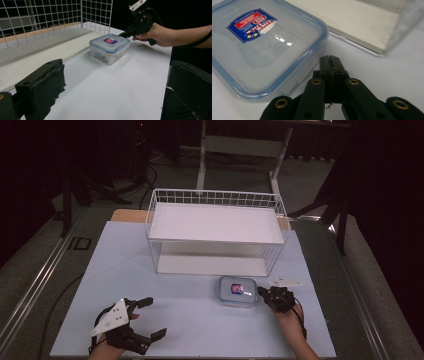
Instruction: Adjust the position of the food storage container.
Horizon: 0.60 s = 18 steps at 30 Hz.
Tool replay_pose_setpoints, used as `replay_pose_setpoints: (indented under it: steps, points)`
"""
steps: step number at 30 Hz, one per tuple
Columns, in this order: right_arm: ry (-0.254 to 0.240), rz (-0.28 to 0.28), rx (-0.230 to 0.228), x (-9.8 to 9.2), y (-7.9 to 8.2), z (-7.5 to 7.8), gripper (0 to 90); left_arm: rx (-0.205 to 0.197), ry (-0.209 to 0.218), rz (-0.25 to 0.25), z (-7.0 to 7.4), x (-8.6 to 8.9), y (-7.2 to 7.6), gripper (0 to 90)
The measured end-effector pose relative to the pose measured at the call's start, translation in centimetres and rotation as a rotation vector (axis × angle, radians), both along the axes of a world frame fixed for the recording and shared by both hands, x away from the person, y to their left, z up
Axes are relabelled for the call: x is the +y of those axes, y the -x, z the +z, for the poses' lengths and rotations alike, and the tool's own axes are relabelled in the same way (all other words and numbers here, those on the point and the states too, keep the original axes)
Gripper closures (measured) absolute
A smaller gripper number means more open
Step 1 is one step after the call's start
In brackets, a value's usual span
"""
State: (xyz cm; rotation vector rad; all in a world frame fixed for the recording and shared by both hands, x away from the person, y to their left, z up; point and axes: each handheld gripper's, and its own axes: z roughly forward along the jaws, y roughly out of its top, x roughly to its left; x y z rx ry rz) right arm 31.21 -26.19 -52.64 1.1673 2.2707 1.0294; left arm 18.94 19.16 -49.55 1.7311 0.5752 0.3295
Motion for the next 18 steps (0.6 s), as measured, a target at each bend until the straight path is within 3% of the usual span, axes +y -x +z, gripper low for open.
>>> replay_pose_setpoints:
  steps: [6, 11, 18]
  points:
    - [-0.029, 0.011, 0.011, 1.5, -0.5, 0.1, 90.0, 0.005, 0.002, 0.004, 0.0, 0.1, 0.0, 1.9]
    - [0.017, -0.009, -0.006, 1.2, 0.2, 0.4, 89.9, 0.004, -0.001, 0.010, -0.1, 0.2, 0.0, 1.9]
    - [0.010, 0.009, 0.013, 1.8, 0.4, 0.3, 90.0, 0.007, 0.000, 0.007, -0.1, 0.0, -0.1, 1.9]
